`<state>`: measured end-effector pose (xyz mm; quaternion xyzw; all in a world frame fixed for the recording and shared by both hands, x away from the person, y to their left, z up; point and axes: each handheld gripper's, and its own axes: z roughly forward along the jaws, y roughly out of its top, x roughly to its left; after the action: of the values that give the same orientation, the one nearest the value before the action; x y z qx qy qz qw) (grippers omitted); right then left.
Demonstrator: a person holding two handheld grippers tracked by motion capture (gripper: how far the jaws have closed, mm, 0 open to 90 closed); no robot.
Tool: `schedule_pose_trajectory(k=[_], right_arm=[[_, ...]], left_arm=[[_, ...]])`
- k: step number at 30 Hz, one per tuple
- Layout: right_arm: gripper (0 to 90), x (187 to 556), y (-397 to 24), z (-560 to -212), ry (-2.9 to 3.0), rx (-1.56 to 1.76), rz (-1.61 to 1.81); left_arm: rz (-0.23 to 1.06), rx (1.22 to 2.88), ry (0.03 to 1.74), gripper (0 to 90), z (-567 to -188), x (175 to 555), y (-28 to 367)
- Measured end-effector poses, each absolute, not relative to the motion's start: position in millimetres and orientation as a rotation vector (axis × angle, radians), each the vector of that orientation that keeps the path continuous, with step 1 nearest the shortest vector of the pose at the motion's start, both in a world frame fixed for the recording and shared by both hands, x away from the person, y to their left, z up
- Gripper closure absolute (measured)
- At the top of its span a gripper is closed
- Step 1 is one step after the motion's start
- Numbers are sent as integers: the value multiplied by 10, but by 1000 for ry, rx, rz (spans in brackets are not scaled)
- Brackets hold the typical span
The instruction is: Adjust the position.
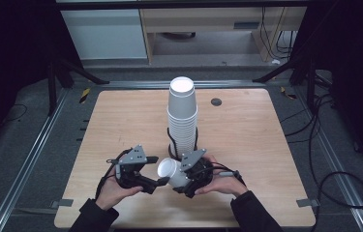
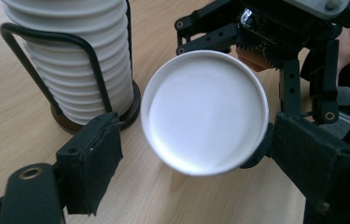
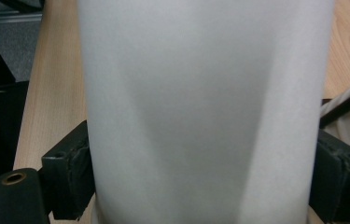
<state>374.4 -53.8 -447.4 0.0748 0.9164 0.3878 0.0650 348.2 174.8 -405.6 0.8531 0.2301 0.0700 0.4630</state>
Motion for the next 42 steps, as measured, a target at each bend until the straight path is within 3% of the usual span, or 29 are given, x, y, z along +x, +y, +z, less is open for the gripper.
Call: schedule_pose_trajectory(k=[16, 42], right_arm=[[129, 3696, -393, -4484, 2777, 149, 1149], [121, 3678, -362, -4498, 2777, 126, 1148]], left_arm=[[119, 2168, 540, 153, -4162, 3493, 1609], [100, 2173, 526, 216, -4161, 3481, 1605]])
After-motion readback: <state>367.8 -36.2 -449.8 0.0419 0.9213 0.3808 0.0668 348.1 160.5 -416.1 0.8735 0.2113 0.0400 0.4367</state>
